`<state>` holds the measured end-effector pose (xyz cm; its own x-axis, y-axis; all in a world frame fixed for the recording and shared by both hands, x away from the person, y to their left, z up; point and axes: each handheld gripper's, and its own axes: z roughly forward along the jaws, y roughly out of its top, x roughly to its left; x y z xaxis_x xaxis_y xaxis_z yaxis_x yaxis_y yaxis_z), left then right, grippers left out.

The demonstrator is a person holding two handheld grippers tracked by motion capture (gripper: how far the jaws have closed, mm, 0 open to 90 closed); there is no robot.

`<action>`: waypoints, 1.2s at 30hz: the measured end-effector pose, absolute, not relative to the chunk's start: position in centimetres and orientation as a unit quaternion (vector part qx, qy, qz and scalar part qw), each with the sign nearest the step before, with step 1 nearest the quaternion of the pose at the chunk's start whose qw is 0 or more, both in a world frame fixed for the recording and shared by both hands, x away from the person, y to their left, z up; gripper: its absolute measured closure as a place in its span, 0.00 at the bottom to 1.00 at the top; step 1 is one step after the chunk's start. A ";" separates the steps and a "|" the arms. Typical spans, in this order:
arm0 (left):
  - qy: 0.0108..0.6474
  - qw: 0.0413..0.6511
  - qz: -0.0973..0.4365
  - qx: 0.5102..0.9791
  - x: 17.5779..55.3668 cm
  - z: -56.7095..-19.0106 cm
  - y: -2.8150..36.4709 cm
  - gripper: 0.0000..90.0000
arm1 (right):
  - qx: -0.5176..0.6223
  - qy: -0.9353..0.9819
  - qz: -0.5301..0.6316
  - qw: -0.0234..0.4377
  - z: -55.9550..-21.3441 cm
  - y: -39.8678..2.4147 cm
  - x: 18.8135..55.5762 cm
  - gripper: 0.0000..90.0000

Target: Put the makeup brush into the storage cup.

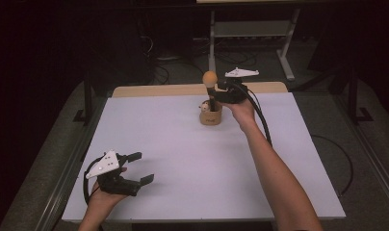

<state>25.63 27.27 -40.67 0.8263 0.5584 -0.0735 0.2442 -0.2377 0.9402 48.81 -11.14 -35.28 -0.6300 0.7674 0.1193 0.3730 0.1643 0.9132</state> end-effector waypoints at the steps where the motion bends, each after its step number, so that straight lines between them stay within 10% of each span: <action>1: 0.263 0.561 0.137 0.773 25.6 -40.7 27.2 0.11 | 0.386 0.740 0.517 0.191 -35.2 -11.2 48.8 0.45; 36: 0.263 0.557 0.137 0.776 25.8 -40.9 27.2 0.11 | 0.363 0.750 0.526 0.172 -34.9 -12.9 46.4 0.15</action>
